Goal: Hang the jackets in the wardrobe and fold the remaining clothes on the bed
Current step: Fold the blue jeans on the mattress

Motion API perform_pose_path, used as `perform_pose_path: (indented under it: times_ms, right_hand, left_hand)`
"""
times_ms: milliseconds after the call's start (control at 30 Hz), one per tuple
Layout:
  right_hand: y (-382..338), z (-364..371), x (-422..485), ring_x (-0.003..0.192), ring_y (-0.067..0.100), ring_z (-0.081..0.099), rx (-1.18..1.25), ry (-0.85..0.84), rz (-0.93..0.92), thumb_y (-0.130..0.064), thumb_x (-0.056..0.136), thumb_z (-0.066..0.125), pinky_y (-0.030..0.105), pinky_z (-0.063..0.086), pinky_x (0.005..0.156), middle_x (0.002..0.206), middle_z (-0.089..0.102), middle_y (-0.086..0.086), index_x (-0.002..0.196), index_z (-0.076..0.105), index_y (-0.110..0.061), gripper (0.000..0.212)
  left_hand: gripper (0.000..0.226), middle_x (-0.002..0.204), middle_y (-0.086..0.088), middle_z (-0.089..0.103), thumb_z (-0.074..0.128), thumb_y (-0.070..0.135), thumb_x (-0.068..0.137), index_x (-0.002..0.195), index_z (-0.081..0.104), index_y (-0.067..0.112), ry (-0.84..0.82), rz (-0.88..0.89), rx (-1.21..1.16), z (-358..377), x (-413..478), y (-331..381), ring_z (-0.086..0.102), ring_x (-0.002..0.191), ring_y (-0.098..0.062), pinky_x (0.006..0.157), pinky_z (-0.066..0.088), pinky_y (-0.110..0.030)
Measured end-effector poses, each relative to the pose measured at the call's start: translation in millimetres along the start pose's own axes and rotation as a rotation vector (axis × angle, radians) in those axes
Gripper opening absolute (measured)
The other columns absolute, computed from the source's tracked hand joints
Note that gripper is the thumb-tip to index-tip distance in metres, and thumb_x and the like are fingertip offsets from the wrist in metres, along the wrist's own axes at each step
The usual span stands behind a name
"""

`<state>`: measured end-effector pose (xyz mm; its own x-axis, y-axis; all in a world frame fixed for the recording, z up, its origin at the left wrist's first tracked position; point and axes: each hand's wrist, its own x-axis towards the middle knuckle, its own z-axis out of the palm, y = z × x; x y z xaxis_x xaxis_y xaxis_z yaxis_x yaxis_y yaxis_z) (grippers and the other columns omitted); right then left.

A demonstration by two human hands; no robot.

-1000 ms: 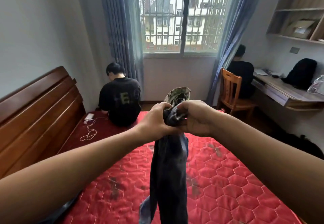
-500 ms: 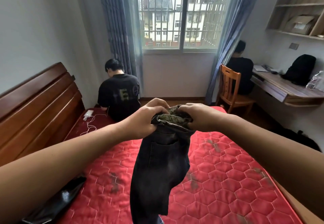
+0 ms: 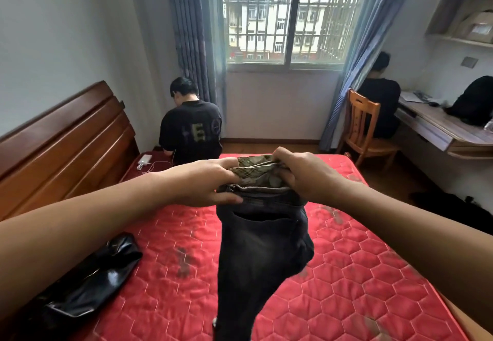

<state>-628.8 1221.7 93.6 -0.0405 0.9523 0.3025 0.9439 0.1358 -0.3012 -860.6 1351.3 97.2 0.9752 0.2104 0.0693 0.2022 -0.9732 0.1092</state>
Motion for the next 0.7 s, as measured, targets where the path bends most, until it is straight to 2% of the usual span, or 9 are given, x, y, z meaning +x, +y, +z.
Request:
perform_pose_path:
  times_ms: [100, 200, 300, 367, 433, 467, 500, 567, 700]
  right_hand:
    - [-8.6, -7.0, 0.7, 0.082, 0.034, 0.061, 0.064, 0.011, -0.001, -0.028, 0.096, 0.065, 0.042, 0.051, 0.074, 0.095, 0.067, 0.005, 0.124, 0.049, -0.017, 0.034]
    - [-9.7, -25.6, -1.8, 0.091, 0.033, 0.065, -0.201, -0.185, 0.081, -0.054, 0.09, 0.055, 0.045, 0.055, 0.075, 0.107, 0.069, 0.006, 0.127, 0.043, -0.022, 0.05]
    - [-14.5, -35.8, -2.8, 0.095, 0.034, 0.067, -0.616, -0.311, 0.06, -0.034, 0.091, 0.052, 0.039, 0.046, 0.074, 0.097, 0.069, 0.005, 0.115, 0.05, -0.021, 0.028]
    - [-20.1, -37.9, -4.9, 0.091, 0.032, 0.067, -0.695, -0.348, 0.043, -0.018, 0.089, 0.053, 0.042, 0.043, 0.084, 0.082, 0.062, 0.001, 0.123, 0.048, -0.023, 0.035]
    - [-19.8, -39.8, -8.7, 0.092, 0.034, 0.067, -0.613, -0.313, 0.03, -0.012, 0.089, 0.054, 0.052, 0.045, 0.099, 0.086, 0.066, 0.003, 0.134, 0.044, -0.026, 0.048]
    - [-19.9, -41.8, -11.2, 0.093, 0.036, 0.067, -0.486, -0.241, 0.04, -0.011, 0.09, 0.054, 0.052, 0.048, 0.098, 0.094, 0.07, 0.007, 0.135, 0.045, -0.027, 0.049]
    - [-19.6, -42.3, -14.1, 0.091, 0.038, 0.066, -0.325, -0.143, 0.058, -0.011, 0.09, 0.056, 0.049, 0.052, 0.09, 0.097, 0.072, 0.011, 0.133, 0.048, -0.026, 0.047]
    - [-20.5, -40.4, -20.3, 0.076, 0.036, 0.064, -0.038, 0.055, 0.069, -0.011, 0.09, 0.062, 0.048, 0.053, 0.073, 0.084, 0.07, 0.013, 0.128, 0.05, -0.023, 0.042]
    - [-21.1, -42.0, -31.2, 0.063, 0.034, 0.056, 0.229, 0.215, 0.067, -0.006, 0.092, 0.064, 0.05, 0.049, 0.066, 0.074, 0.064, 0.016, 0.121, 0.04, -0.018, 0.04]
  left_hand:
    - [0.032, 0.106, 0.001, 0.054, 0.058, 0.048, 0.097, 0.098, 0.073, 0.019, 0.097, 0.059, -0.018, -0.2, 1.2, -1.7, 0.049, 0.085, -0.002, 0.081, 0.039, -0.011]
    - [0.032, 0.103, 0.007, 0.05, 0.06, 0.046, 0.095, 0.099, 0.074, 0.017, 0.115, 0.016, -0.032, -9.6, 2.6, -7.2, 0.057, 0.088, -0.012, 0.084, 0.05, -0.03]
    - [0.036, 0.102, 0.014, 0.043, 0.056, 0.052, 0.094, 0.098, 0.074, 0.021, 0.119, 0.068, -0.055, -14.3, 7.1, -1.4, 0.056, 0.089, -0.012, 0.084, 0.05, -0.03]
    - [0.043, 0.098, 0.014, 0.043, 0.051, 0.059, 0.094, 0.089, 0.07, 0.021, 0.092, 0.078, -0.05, -15.6, 11.6, 3.9, 0.054, 0.085, -0.008, 0.082, 0.05, -0.031]
    - [0.047, 0.098, 0.01, 0.045, 0.052, 0.06, 0.095, 0.083, 0.068, 0.017, 0.045, 0.046, -0.053, -17.7, 13.3, 2.7, 0.054, 0.084, -0.008, 0.082, 0.05, -0.035]
    - [0.048, 0.099, 0.008, 0.047, 0.053, 0.058, 0.095, 0.084, 0.068, 0.014, 0.022, 0.03, -0.065, -19.3, 12.5, 0.9, 0.056, 0.086, -0.01, 0.084, 0.05, -0.037]
    - [0.048, 0.1, 0.006, 0.048, 0.053, 0.057, 0.094, 0.086, 0.07, 0.012, 0.012, 0.025, -0.083, -20.5, 11.3, -1.7, 0.057, 0.087, -0.013, 0.086, 0.05, -0.038]
    - [0.049, 0.102, 0.001, 0.05, 0.054, 0.054, 0.093, 0.093, 0.072, 0.009, 0.008, 0.037, -0.114, -23.9, 9.1, -4.6, 0.059, 0.091, -0.019, 0.089, 0.049, -0.039]
    - [0.034, 0.091, 0.002, 0.051, 0.065, 0.04, 0.091, 0.093, 0.075, 0.007, 0.104, 0.092, -0.219, -36.3, 3.9, -2.8, 0.058, 0.085, -0.015, 0.081, 0.046, -0.029]
